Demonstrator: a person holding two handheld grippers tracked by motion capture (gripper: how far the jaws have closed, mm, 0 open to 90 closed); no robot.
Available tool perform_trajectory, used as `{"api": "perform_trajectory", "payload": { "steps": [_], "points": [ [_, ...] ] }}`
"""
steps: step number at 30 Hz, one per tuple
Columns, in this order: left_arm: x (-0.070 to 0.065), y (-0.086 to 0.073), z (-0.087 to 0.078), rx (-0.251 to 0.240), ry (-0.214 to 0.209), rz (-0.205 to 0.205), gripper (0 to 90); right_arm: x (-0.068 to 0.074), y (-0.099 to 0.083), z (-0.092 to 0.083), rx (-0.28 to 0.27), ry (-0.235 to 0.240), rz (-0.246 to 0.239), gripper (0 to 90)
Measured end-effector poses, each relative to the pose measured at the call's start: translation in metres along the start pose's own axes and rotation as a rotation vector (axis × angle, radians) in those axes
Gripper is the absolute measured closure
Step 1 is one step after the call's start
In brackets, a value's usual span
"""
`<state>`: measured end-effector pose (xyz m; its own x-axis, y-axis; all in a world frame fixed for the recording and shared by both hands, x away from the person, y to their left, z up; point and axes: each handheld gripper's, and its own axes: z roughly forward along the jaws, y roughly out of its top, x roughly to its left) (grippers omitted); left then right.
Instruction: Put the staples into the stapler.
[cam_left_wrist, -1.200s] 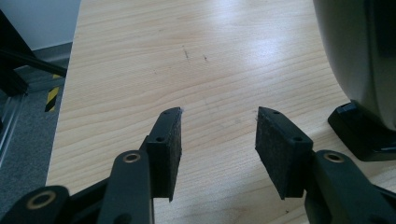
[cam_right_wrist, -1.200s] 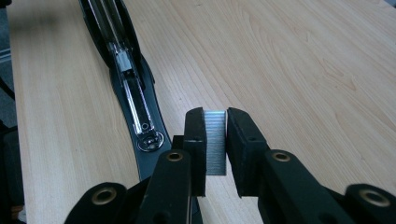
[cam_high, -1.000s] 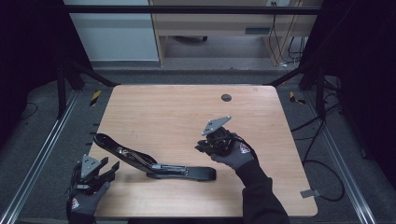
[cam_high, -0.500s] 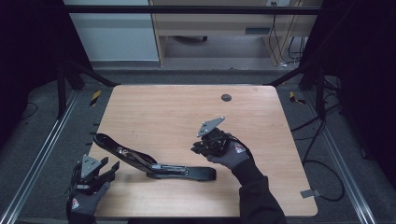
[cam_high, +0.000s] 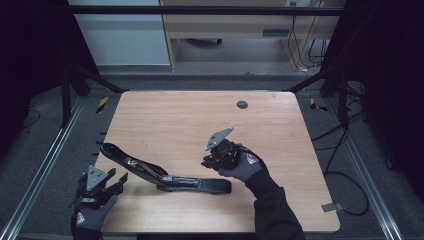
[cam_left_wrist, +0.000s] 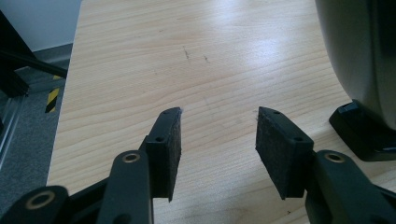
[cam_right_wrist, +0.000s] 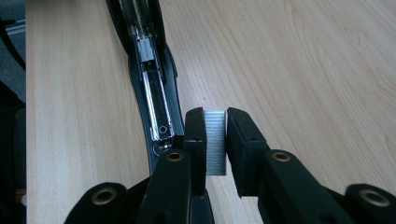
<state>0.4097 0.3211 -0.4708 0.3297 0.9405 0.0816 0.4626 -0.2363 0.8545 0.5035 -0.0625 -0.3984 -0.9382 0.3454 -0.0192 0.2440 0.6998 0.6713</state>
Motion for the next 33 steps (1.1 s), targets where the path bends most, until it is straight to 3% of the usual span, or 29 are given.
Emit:
{"api": "perform_trajectory", "payload": {
  "steps": [33],
  "points": [
    [0.000,0.000,0.000,-0.007,-0.008,0.001,50.1,0.011,0.015,0.014,0.003,0.061,-0.078,78.5]
  ]
}}
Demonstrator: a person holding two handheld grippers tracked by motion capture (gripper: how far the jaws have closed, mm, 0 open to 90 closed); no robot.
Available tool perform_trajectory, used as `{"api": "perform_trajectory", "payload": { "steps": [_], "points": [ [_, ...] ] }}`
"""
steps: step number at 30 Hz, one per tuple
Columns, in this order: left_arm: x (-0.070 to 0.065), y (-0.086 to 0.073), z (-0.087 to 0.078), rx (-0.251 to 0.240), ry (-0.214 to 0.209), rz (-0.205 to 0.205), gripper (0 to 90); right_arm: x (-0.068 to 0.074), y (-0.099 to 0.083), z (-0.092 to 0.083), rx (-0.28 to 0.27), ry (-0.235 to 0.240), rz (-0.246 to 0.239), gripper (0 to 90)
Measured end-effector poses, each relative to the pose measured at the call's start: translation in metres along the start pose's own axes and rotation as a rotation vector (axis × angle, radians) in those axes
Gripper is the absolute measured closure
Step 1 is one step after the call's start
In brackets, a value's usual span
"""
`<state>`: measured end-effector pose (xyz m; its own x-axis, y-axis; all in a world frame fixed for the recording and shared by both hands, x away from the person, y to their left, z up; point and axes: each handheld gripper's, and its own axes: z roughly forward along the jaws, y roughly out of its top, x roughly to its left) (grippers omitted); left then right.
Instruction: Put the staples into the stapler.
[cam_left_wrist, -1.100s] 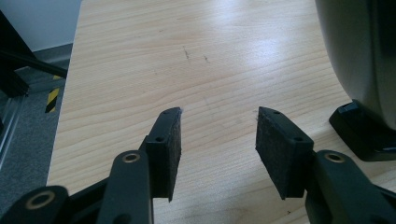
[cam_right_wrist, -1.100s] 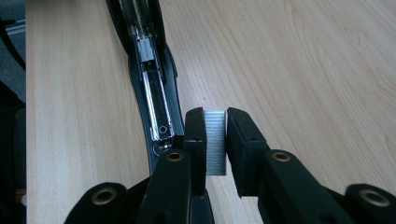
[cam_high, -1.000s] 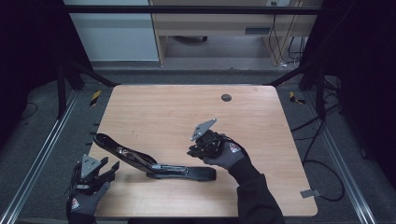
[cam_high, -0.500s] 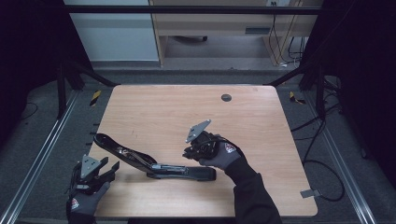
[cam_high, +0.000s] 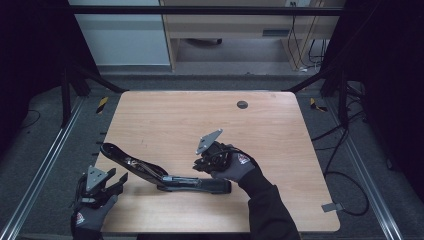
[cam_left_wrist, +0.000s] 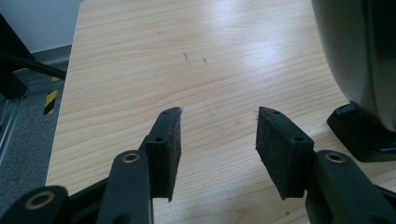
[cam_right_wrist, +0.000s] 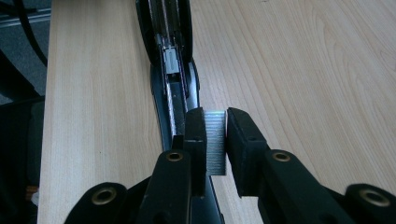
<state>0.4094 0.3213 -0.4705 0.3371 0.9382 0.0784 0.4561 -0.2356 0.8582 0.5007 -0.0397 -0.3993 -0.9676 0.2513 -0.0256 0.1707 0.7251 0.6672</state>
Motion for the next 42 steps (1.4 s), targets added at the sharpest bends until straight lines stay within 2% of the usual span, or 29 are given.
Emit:
{"api": "perform_trajectory", "payload": {
  "steps": [12,31,42],
  "points": [
    [0.000,0.000,0.000,-0.001,0.000,0.003,50.0,0.000,0.003,0.010,0.014,0.028,-0.010,78.5],
    [0.000,0.000,0.000,-0.002,0.000,0.001,50.0,0.005,0.002,0.020,0.032,0.073,-0.051,78.5],
    [0.001,0.000,0.000,-0.003,-0.001,-0.002,50.0,0.005,-0.001,0.027,0.042,0.086,-0.045,78.5]
  ]
}}
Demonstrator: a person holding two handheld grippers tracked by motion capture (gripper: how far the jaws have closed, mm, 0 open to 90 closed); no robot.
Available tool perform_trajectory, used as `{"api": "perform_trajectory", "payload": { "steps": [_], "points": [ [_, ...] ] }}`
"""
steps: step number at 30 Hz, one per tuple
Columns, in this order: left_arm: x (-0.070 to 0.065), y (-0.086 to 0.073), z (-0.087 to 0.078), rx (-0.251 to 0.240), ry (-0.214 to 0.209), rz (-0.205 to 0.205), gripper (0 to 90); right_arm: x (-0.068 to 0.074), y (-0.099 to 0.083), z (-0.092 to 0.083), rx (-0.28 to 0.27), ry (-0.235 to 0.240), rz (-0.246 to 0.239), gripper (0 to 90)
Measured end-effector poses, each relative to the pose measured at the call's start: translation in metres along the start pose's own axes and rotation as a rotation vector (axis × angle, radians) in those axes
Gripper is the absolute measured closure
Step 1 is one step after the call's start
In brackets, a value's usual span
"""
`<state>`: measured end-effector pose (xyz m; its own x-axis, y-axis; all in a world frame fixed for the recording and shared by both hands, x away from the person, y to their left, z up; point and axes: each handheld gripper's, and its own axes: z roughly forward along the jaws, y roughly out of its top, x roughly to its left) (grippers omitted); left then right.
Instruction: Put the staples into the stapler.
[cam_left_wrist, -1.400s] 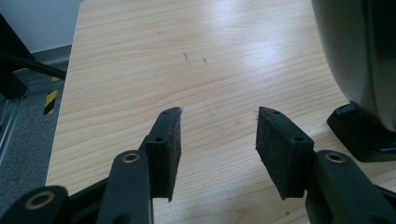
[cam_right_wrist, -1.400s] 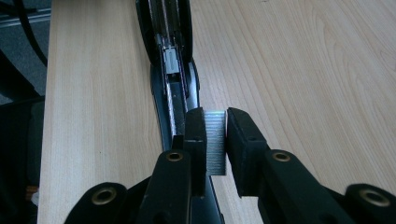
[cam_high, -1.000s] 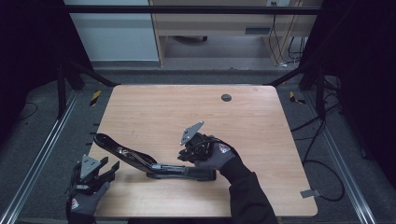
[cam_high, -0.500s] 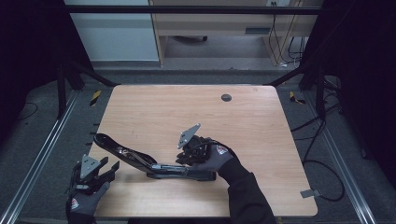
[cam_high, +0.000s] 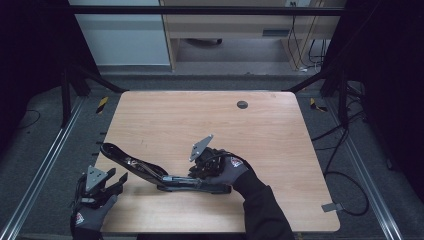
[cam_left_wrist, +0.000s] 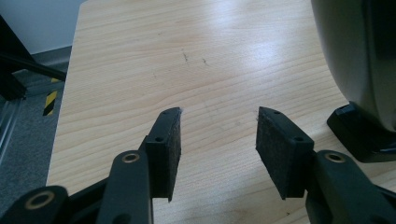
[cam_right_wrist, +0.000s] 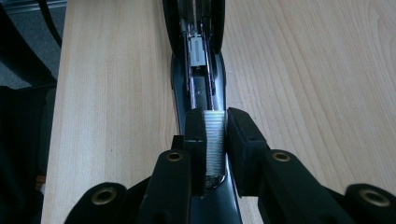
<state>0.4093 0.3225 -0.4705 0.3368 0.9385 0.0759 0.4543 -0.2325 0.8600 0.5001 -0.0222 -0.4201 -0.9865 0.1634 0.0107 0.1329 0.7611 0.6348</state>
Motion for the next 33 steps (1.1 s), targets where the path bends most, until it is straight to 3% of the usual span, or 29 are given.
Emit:
{"api": "perform_trajectory", "payload": {
  "steps": [33],
  "points": [
    [0.001,0.000,0.000,-0.001,0.000,0.001,49.9,0.000,0.000,0.014,0.036,0.019,-0.013,78.5]
  ]
}}
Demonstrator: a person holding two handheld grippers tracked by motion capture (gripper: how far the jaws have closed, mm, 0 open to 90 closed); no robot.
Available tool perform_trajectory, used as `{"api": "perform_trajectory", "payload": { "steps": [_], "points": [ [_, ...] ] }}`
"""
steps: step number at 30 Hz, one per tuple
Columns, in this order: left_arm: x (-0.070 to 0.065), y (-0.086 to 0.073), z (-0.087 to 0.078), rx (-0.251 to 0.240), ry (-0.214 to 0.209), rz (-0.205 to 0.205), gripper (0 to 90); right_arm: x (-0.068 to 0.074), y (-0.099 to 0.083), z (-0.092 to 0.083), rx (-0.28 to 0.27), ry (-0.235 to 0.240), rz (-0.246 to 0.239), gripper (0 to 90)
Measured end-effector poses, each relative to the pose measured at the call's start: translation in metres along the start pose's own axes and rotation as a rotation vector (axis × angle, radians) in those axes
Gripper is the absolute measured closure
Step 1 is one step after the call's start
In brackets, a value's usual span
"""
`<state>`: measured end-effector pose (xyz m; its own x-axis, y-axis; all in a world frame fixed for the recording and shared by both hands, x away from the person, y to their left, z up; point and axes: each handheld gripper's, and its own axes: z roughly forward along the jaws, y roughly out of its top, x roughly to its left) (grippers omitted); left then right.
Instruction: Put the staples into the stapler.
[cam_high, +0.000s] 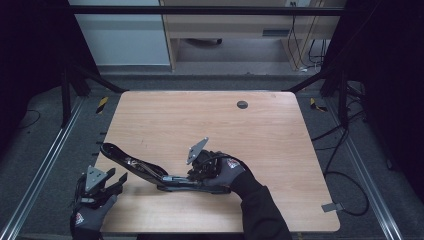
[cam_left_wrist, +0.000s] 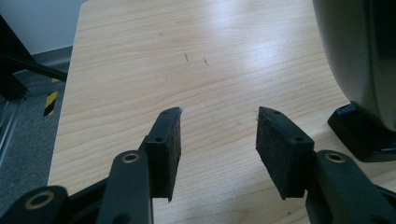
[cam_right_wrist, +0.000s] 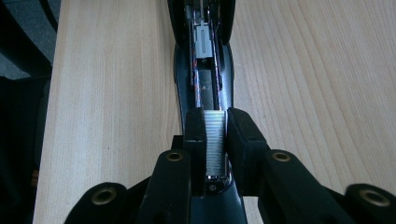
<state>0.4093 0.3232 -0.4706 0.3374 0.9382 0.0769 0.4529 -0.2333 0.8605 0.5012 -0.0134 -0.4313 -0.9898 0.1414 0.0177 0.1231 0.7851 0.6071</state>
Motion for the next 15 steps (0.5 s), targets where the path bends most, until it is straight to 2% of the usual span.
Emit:
{"api": "perform_trajectory", "payload": {
  "steps": [15],
  "points": [
    [0.0000,-0.0001,0.0001,-0.002,0.001,0.000,49.8,-0.0002,-0.0027,0.0030,0.005,-0.001,0.005,78.5]
  ]
}}
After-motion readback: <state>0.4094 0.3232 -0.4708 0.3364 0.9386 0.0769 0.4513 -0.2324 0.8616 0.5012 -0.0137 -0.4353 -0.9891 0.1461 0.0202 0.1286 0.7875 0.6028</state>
